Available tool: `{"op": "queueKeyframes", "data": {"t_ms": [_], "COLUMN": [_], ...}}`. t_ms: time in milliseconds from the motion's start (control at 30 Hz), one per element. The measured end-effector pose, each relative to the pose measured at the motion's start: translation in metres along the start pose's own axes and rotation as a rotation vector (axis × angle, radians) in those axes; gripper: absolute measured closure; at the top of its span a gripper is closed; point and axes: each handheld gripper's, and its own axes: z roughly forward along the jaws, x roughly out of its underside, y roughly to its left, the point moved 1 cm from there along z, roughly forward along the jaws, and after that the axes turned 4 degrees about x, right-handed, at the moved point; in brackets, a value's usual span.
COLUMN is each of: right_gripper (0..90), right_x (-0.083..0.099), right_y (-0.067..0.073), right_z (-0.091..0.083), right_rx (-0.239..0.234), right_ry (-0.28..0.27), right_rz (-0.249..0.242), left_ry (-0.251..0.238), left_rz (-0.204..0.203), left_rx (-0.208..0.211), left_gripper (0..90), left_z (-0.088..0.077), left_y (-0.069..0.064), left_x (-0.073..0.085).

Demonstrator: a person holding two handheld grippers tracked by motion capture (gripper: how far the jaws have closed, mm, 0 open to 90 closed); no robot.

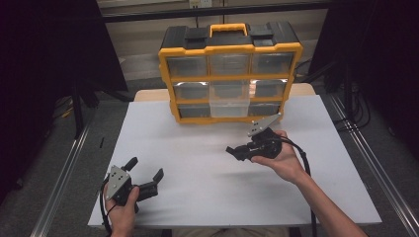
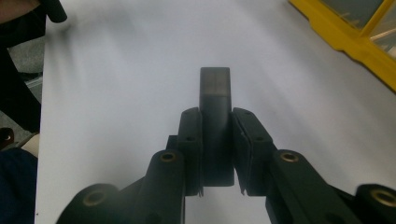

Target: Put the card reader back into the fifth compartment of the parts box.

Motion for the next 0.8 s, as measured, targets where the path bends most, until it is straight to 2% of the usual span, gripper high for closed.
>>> {"op": "queueKeyframes", "data": {"t_ms": [400,500,533,800], "right_gripper": [74.1,74.1,74.1,74.0], "right_x": [-0.008,-0.010,-0.011,-0.021], "right_y": [-0.003,-0.003,-0.004,-0.004], "right_z": [-0.022,-0.024,-0.024,-0.029], "right_rx": [0.031,0.029,0.031,0.031], "right_ry": [-0.057,-0.065,-0.065,-0.091], "right_rz": [-0.011,-0.011,-0.014,-0.036], "left_ry": [0.003,0.006,0.008,0.011], "left_rz": [0.006,-0.001,0.009,0.013], "left_rx": [0.003,0.004,0.001,-0.004], "left_gripper": [2.4,2.5,2.5,2.5], "left_z": [0.000,0.001,0.001,0.001], "left_y": [0.000,-0.001,0.000,0.000], "left_x": [0.000,0.000,0.000,0.001]}}
